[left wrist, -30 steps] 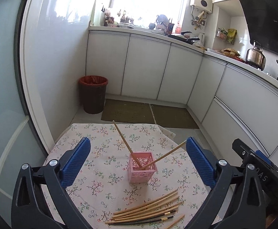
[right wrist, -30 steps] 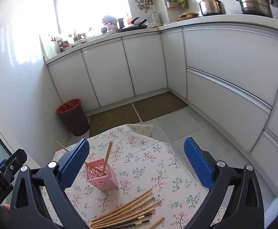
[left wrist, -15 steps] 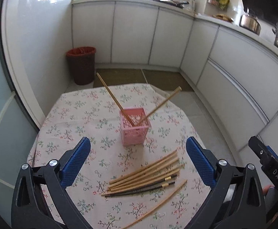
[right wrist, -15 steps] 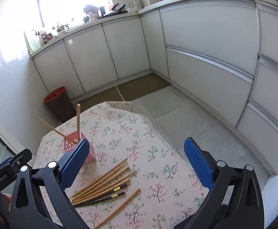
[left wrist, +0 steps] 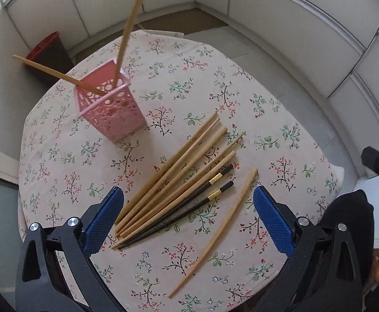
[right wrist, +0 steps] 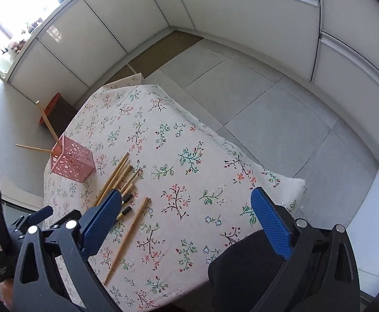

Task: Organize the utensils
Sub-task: 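Move the left gripper back to the pile and close on another chopstick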

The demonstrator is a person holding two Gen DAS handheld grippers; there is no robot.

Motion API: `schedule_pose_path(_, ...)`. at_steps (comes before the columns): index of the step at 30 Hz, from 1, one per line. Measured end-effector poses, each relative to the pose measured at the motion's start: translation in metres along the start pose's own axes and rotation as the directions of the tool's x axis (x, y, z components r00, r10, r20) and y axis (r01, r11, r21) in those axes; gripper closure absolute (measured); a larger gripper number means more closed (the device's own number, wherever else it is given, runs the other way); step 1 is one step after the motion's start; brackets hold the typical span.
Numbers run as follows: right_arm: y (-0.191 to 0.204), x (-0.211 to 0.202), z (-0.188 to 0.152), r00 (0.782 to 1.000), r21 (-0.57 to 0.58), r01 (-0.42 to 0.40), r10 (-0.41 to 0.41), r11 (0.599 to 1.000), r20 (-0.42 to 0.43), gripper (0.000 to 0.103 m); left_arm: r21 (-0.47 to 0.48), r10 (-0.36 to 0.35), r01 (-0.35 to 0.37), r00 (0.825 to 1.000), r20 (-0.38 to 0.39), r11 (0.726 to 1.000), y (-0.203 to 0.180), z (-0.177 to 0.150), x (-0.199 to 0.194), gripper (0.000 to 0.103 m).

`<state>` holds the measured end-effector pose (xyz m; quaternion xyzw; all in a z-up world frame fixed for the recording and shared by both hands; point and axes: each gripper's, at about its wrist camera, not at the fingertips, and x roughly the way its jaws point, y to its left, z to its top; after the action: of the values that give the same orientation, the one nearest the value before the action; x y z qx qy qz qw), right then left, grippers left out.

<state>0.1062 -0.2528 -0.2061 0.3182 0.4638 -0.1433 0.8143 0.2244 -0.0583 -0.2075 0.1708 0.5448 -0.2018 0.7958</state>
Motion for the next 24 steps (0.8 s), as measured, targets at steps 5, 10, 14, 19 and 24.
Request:
schedule_pose_path(5,-0.005,0.011,0.003,0.999,0.03,-0.007,0.009,1.0,-0.046,0.007,0.073,-0.001,0.006,0.998,-0.069,0.997,-0.014,0.022,0.032,0.023)
schedule_pose_path(10,-0.012,0.023,0.006,0.995,0.065,-0.022,0.028,0.998,-0.091,0.007,0.099,0.012,-0.002,0.995,-0.103,0.995,-0.023,0.057,0.059,0.041)
schedule_pose_path(14,-0.017,0.033,0.01,0.994,0.083,-0.028,0.037,0.996,-0.106,0.007,0.13,0.065,-0.049,0.99,-0.126,0.99,-0.03,0.082,0.084,0.056)
schedule_pose_path(19,-0.023,0.044,0.014,0.991,0.11,-0.039,0.053,0.993,-0.127,0.007,0.13,0.078,-0.053,0.977,-0.196,0.99,-0.027,0.1,0.113,0.059)
schedule_pose_path(24,-0.022,0.052,0.015,0.987,0.118,-0.051,0.068,0.992,-0.147,0.007,0.185,0.088,-0.042,0.966,-0.244,0.982,-0.025,0.111,0.126,0.061)
